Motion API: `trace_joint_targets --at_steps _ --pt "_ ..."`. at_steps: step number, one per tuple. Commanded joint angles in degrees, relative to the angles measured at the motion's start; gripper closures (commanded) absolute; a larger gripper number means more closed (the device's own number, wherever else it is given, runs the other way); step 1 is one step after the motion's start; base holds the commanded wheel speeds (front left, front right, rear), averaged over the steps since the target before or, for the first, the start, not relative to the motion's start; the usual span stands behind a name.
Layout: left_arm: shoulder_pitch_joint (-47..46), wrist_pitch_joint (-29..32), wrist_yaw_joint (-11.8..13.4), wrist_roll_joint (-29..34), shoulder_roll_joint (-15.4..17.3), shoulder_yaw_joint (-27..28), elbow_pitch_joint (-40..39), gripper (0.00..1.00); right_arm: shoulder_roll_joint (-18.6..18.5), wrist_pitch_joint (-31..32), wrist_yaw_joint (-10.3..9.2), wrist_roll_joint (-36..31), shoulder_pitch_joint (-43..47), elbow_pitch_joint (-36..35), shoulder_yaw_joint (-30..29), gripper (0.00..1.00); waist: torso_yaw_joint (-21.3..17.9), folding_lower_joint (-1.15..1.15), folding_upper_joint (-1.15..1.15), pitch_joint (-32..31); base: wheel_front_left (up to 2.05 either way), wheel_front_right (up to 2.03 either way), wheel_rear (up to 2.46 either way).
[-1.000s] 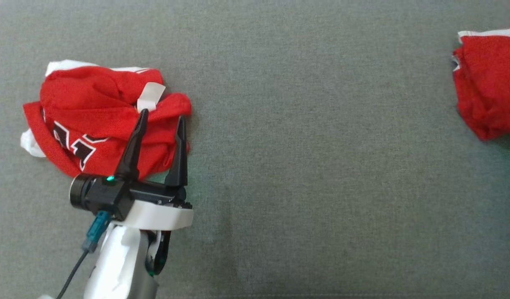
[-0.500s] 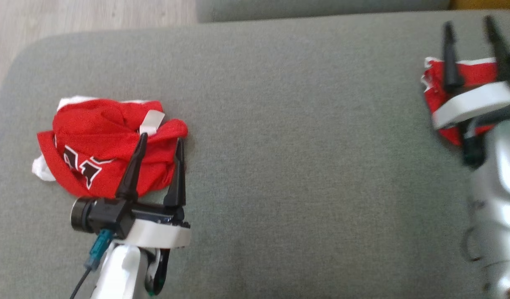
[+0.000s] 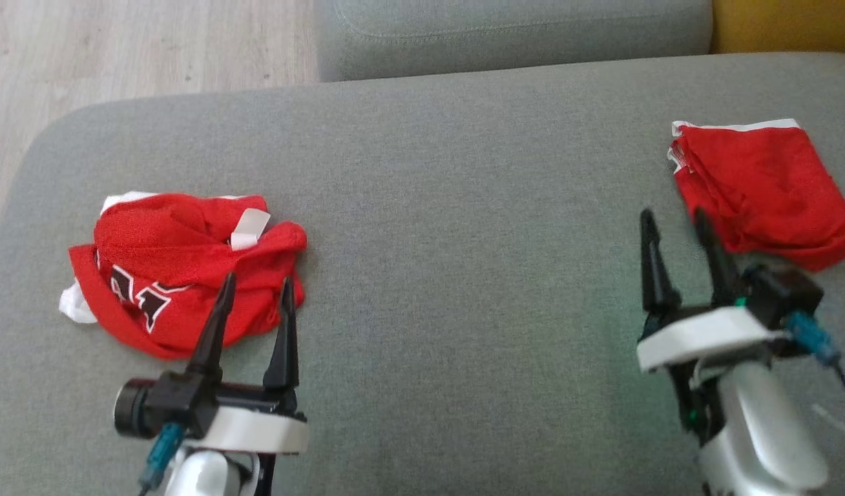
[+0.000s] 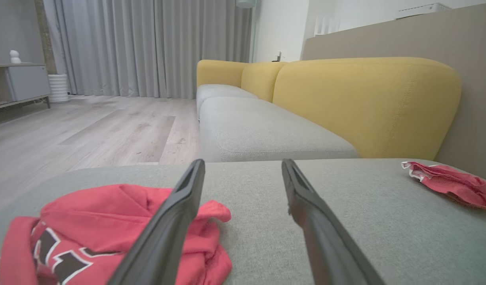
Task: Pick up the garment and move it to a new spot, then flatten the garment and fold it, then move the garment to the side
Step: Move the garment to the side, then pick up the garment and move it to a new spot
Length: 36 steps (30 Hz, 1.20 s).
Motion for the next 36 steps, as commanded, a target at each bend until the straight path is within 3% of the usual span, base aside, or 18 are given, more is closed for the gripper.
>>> trace_joint_targets --at_steps 1,17,36 --pt "-0.66 -0.29 0.68 -0.50 0.26 1.55 -1.97 0.00 0.74 -0.75 -0.04 1.20 -0.41 -2.98 1.73 0.00 -0.02 0.01 0.00 -0.35 0.00 0.00 0.00" --pt "0.07 -0.29 1.62 -1.22 0.26 0.39 -2.22 0.00 0.76 -0.77 -0.04 1.54 3.88 -6.20 3.66 0.00 2.15 0.01 0.00 -1.69 0.00 0.00 0.00" --pt "2.89 -0.29 1.59 -0.04 0.26 1.36 -1.62 0.00 0.76 -0.77 -0.04 6.69 7.42 -5.02 8.74 0.00 19.29 0.01 0.00 -5.30 0.00 0.00 0.00"
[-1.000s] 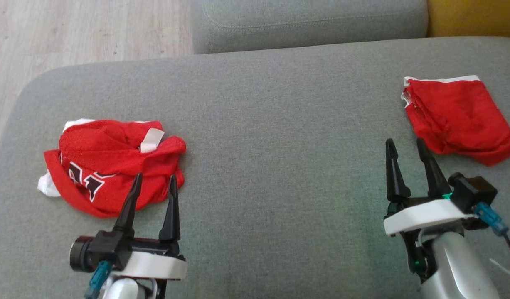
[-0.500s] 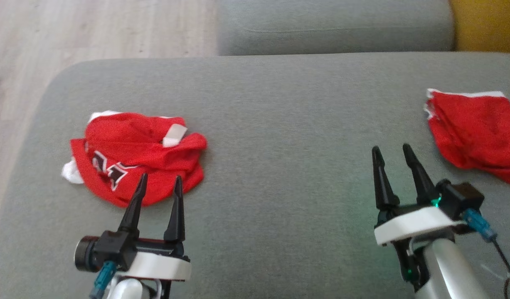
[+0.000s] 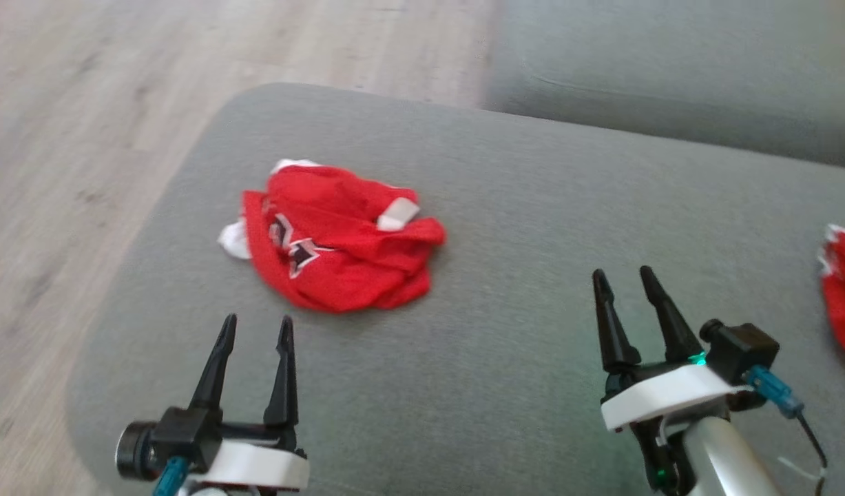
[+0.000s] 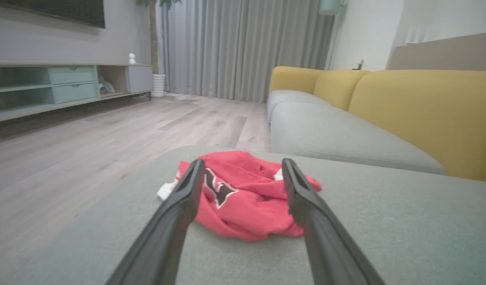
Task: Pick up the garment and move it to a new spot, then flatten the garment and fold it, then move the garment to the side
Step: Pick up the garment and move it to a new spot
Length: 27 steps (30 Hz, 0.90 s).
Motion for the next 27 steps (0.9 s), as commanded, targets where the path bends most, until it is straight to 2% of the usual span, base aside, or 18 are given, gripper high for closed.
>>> trace_joint_targets --at_steps 1,7,13,21,27 --pt "-1.48 -0.29 -0.10 0.39 0.17 1.90 -1.76 0.00 0.04 -0.61 -0.04 0.60 -0.53 -1.32 1.76 0.00 2.92 0.00 0.00 -0.99 0.00 0.00 0.00" --pt "-0.80 -0.29 -0.43 0.55 0.17 1.66 -1.42 0.00 0.04 -0.61 -0.04 1.81 -0.02 -0.71 3.47 0.00 5.84 0.00 0.00 -1.35 0.00 0.00 0.00" --pt "-0.79 -0.29 -0.60 0.58 0.17 1.84 -1.68 0.00 0.04 -0.61 -0.04 1.91 -0.31 -0.65 4.00 0.00 6.62 0.00 0.00 -0.51 0.00 0.00 0.00" --pt "-4.59 -0.29 -1.96 1.20 0.18 -0.03 -1.01 0.00 0.04 -0.61 -0.04 -0.04 -2.93 -1.82 3.21 0.00 4.41 0.00 0.00 5.09 0.00 0.00 0.00" --pt "-15.36 0.12 -4.36 3.49 1.14 -4.51 4.62 0.00 0.04 -0.61 -0.04 -2.07 -5.60 -4.12 1.89 0.00 1.64 0.00 0.00 10.64 0.00 0.00 0.00"
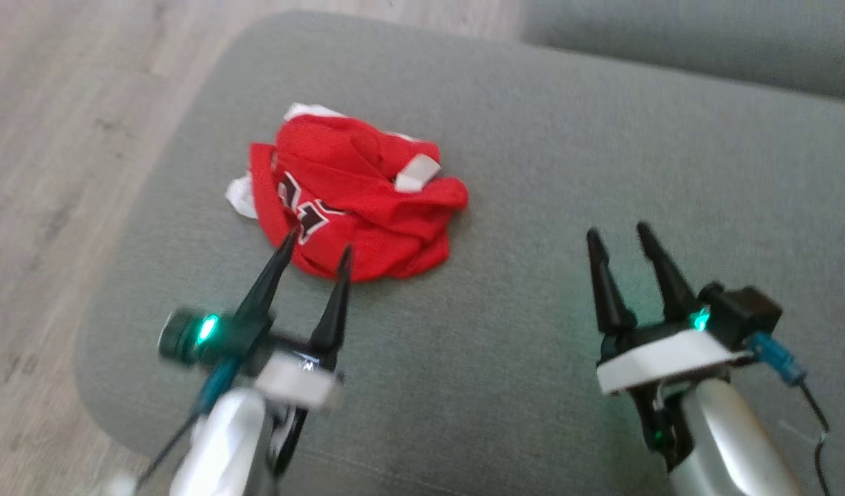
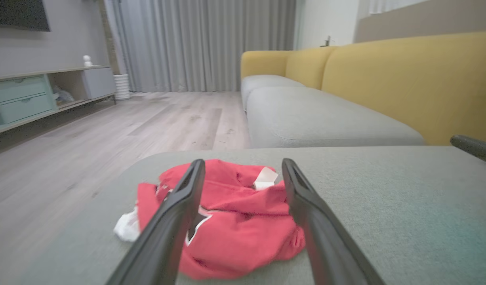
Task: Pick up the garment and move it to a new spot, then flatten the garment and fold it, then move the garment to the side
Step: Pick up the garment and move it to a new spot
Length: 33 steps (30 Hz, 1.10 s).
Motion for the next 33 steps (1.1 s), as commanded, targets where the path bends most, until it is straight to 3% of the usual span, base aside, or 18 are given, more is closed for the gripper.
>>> trace_joint_targets --at_steps 1,9,16,17,25,33 --pt "-5.18 0.86 -0.56 0.76 1.22 -0.11 0.54 0.00 -0.08 -0.61 -0.04 -0.53 -2.63 -2.39 0.71 0.00 -2.44 -0.01 0.00 3.39 0.00 0.00 0.00" --pt "-21.39 8.22 -1.48 -1.95 4.21 -9.45 15.81 0.00 -0.08 -0.61 -0.04 -2.00 -5.72 -5.54 -0.07 0.00 -6.32 -0.01 0.00 9.88 0.00 0.00 0.00" --pt "-29.74 8.60 -1.50 -5.32 6.41 -11.36 27.63 0.00 -0.08 -0.61 -0.04 -2.72 -6.74 -6.79 -0.86 0.00 -8.27 -0.01 0.00 12.75 0.00 0.00 0.00" --pt "-30.37 8.36 -1.50 -5.66 6.34 -11.98 28.93 1.00 -0.08 -0.61 -0.04 -2.78 -6.81 -6.78 -0.94 0.00 -8.47 -0.01 0.00 12.82 0.00 0.00 0.00" --pt "-32.86 -0.07 -1.48 -7.27 7.29 -13.86 27.46 1.00 -0.08 -0.61 -0.04 -1.40 -6.05 -5.81 -0.35 0.00 -10.46 -0.01 0.00 9.37 0.00 0.00 0.00" --pt "-28.85 -0.32 0.96 -4.62 10.02 -6.75 0.04 1.00 -0.08 -0.61 -0.04 1.17 -4.45 -5.91 1.58 0.00 -15.14 -0.01 0.00 3.65 0.00 0.00 0.00"
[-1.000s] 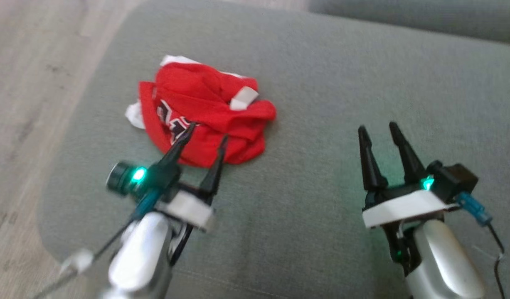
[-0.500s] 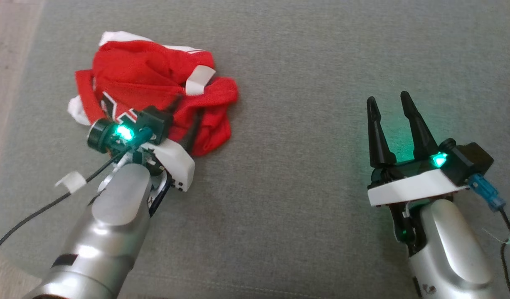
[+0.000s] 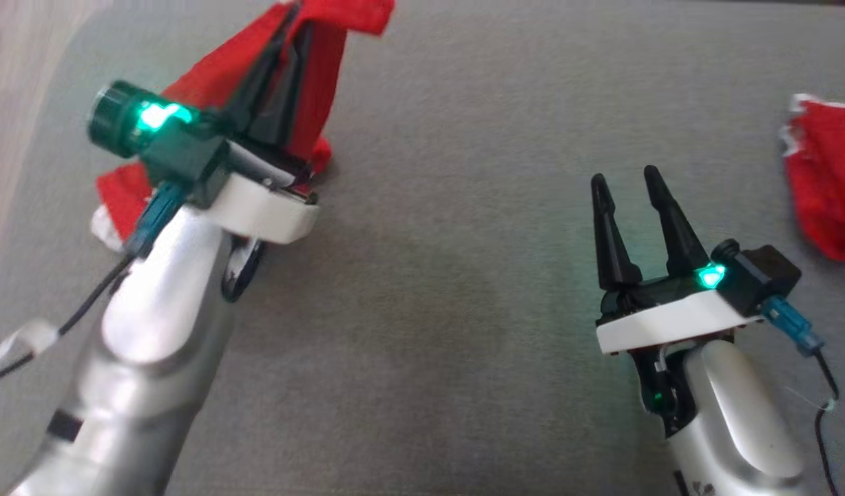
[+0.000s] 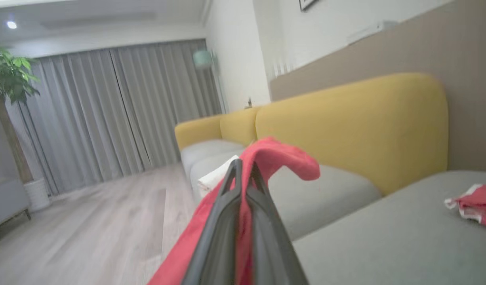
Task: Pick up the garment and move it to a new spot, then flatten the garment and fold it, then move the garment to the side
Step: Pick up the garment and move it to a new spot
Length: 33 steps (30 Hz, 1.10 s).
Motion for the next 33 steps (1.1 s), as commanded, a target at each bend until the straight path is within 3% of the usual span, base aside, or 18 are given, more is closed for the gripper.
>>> trace_joint_targets --at_steps 1,7,15,22,28,30,33 --pt "0.33 -0.22 -0.01 0.87 2.57 2.57 -4.88 1.00 0.06 -0.52 -0.04 0.59 0.54 -2.08 1.58 0.00 -3.00 0.01 0.00 -2.57 0.00 0.00 0.00" --pt "0.25 -0.23 -1.15 2.18 5.31 3.76 -14.72 1.00 0.06 -0.52 -0.04 2.59 1.13 -3.45 2.23 0.00 -8.55 0.01 0.00 -3.87 0.00 0.00 0.00" --pt "-2.59 -0.02 -2.10 2.19 7.52 -0.84 -17.14 1.00 0.06 -0.52 -0.04 4.50 1.68 -5.22 3.60 0.00 -14.48 0.01 0.00 -2.55 0.00 0.00 0.00" --pt "-8.62 0.27 -2.31 1.42 5.35 -6.09 -13.26 1.00 0.06 -0.52 -0.04 5.49 0.21 -6.96 4.18 0.00 -20.82 0.01 0.00 1.52 0.00 0.00 0.00" --pt "-16.46 -0.04 -2.37 1.71 2.74 -9.54 -3.37 1.00 0.06 -0.52 -0.04 6.23 -1.08 -8.04 4.58 0.00 -24.09 0.01 0.00 4.95 0.00 0.00 0.00" --pt "-18.08 -0.09 -2.38 1.53 2.08 -10.32 1.11 0.00 0.06 -0.52 -0.04 6.27 -1.15 -8.00 4.40 0.00 -24.13 0.01 0.00 5.43 0.00 0.00 0.00" --pt "-19.64 -0.14 -2.39 0.90 1.53 -10.98 6.52 0.00 0.06 -0.52 -0.04 6.10 -1.19 -7.75 4.27 0.00 -23.59 0.01 0.00 5.77 0.00 0.00 0.00"
